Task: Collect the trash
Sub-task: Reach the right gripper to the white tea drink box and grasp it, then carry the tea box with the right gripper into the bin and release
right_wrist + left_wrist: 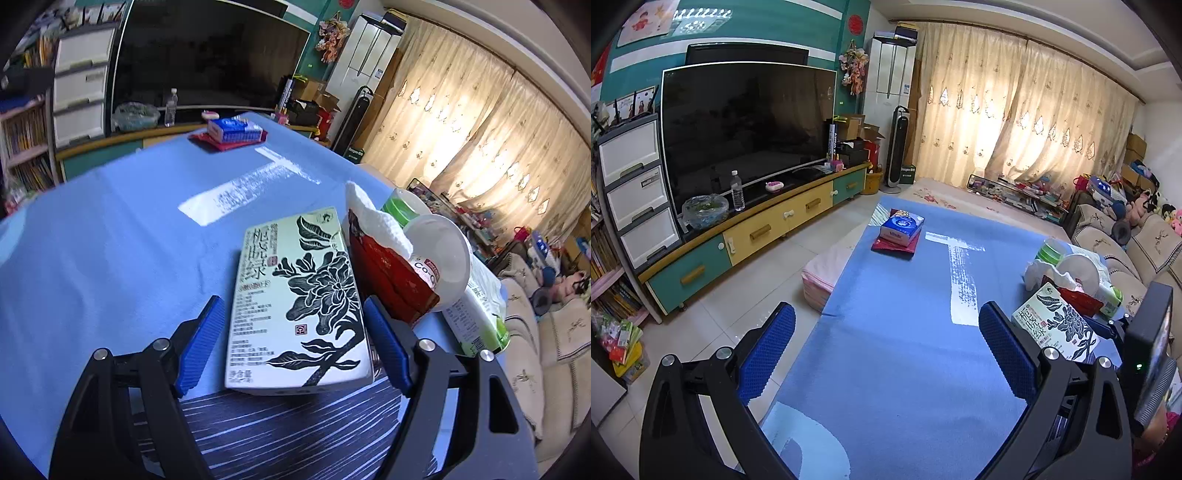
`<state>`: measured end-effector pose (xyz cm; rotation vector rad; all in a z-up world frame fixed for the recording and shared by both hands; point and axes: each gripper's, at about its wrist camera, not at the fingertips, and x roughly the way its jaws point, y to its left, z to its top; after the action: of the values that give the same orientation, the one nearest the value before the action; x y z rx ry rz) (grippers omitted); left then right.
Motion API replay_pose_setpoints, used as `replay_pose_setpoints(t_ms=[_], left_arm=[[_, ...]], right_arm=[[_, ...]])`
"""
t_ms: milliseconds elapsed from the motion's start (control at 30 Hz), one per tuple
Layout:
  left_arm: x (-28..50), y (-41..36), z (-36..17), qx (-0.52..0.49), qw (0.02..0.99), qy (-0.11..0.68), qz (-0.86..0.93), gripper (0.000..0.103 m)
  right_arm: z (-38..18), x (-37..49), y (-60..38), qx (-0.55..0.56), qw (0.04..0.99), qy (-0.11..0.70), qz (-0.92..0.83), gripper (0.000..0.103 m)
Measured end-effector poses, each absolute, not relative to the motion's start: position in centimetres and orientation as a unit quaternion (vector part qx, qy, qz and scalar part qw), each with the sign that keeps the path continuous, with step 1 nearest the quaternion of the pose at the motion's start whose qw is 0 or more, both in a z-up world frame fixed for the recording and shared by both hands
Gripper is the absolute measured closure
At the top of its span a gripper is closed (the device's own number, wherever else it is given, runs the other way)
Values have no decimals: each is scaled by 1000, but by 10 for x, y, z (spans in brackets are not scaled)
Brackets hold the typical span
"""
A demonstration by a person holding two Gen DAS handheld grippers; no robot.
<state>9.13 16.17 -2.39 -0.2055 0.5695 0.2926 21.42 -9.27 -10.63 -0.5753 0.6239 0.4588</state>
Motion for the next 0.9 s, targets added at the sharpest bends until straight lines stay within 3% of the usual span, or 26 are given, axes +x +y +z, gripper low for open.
replay_pose_setpoints(t_ms=[233, 567, 900], left_arm=[[95, 157, -25, -100, 944, 281, 141, 5], [102, 146, -28, -98, 944, 288, 127, 5], [108, 119, -29, -89, 947, 291, 100, 5]], right_arm=[[-109, 217, -96, -272, 886, 304, 221, 31], [-81, 211, -138, -103, 877, 358, 304, 32], [-59, 184, -203, -19, 887, 356, 295, 32]])
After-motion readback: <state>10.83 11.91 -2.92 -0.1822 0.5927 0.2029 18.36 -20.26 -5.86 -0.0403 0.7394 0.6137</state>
